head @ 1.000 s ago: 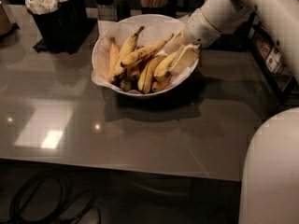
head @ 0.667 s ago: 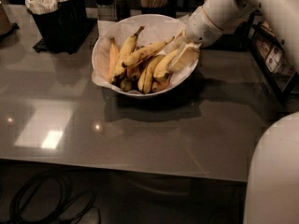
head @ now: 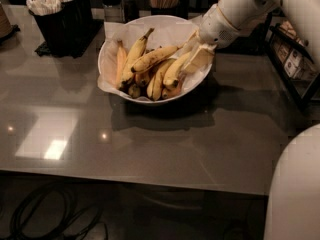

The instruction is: Pick banana from white bowl

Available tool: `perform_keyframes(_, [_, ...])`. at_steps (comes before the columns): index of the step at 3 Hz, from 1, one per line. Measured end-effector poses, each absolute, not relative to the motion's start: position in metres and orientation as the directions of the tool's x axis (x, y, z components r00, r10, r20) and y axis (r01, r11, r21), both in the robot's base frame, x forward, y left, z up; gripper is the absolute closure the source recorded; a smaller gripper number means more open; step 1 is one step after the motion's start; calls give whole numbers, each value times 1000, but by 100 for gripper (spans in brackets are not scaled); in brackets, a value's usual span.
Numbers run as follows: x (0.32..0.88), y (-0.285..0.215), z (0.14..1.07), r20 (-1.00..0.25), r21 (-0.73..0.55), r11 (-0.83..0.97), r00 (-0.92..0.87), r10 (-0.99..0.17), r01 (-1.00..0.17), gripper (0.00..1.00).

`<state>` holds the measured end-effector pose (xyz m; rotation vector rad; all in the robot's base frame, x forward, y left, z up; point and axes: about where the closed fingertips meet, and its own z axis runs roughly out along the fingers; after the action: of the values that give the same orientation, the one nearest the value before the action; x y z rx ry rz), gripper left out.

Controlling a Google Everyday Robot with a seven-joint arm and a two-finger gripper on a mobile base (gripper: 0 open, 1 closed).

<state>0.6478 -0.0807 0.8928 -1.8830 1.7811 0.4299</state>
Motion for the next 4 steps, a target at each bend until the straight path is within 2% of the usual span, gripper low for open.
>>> perform_keyframes(2, [646, -93, 902, -573, -142, -1, 83, -816, -990, 100])
perform_keyframes(4, [609, -115, 929, -716, -69, 72, -1, -699, -995, 100])
